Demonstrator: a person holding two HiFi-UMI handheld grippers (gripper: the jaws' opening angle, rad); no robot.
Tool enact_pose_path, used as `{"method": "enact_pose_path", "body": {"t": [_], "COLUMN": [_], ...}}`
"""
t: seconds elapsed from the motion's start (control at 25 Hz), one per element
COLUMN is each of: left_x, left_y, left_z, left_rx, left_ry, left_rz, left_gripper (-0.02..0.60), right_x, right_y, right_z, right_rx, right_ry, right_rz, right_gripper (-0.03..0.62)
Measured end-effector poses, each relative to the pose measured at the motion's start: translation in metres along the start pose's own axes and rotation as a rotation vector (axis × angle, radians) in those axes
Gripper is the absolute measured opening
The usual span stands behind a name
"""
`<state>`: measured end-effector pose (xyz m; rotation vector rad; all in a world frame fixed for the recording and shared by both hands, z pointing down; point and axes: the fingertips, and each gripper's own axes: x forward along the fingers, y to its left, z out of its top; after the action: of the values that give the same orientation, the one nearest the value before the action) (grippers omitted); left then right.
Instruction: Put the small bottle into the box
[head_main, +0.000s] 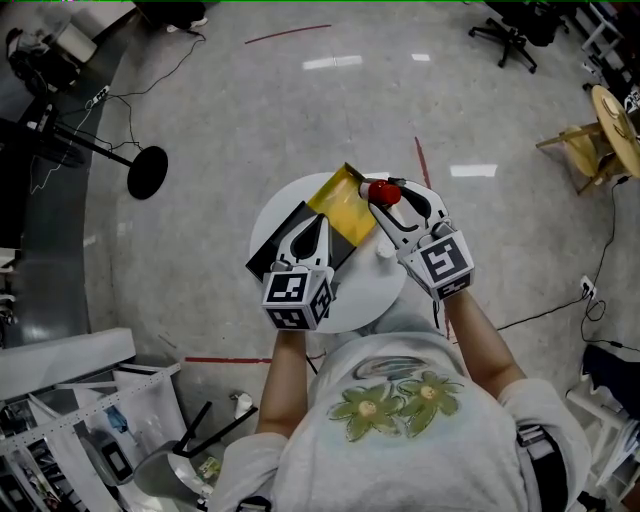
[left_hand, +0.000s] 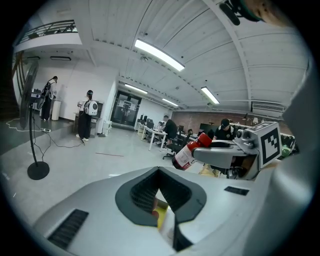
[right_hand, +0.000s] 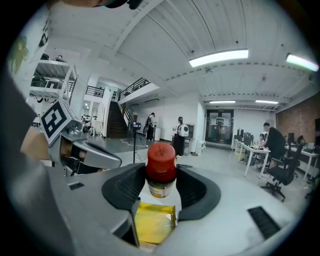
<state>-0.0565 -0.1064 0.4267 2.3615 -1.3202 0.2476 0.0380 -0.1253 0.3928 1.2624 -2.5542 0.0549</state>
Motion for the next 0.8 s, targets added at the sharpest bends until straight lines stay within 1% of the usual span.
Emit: {"method": "enact_pose_path", "body": {"t": [0.16,0.32,0.68,0.8], "left_x": [0.006,0.013,0.022,0.027], "left_y": [0.005,0.014,0.029,0.033], "left_z": [-0.002,-0.004,-0.005,-0.01], "left_rx": [-0.012,-0.013,-0.042,-0.041], "left_ry": [0.009,0.002,0.028,0.035], "left_rz": [0.009,0.04,0.066,0.077], "left_gripper": [0.002,0.0,0.002,0.0], "right_x": [0.009,0.02,0.039,0.046], "right_y": [-0.003,-0.008,-0.011,-0.013], "right_z": [-0.012,-0.024,-0.047,-0.057], "right_rx": [0.003,0.008,0.007,0.012], "right_ry": [0.028,0.057,0.114,0.132], "right_rz": [0.012,0.029,0.067,0.081], "right_gripper": [0.201,0.201,0.201,0.201]}}
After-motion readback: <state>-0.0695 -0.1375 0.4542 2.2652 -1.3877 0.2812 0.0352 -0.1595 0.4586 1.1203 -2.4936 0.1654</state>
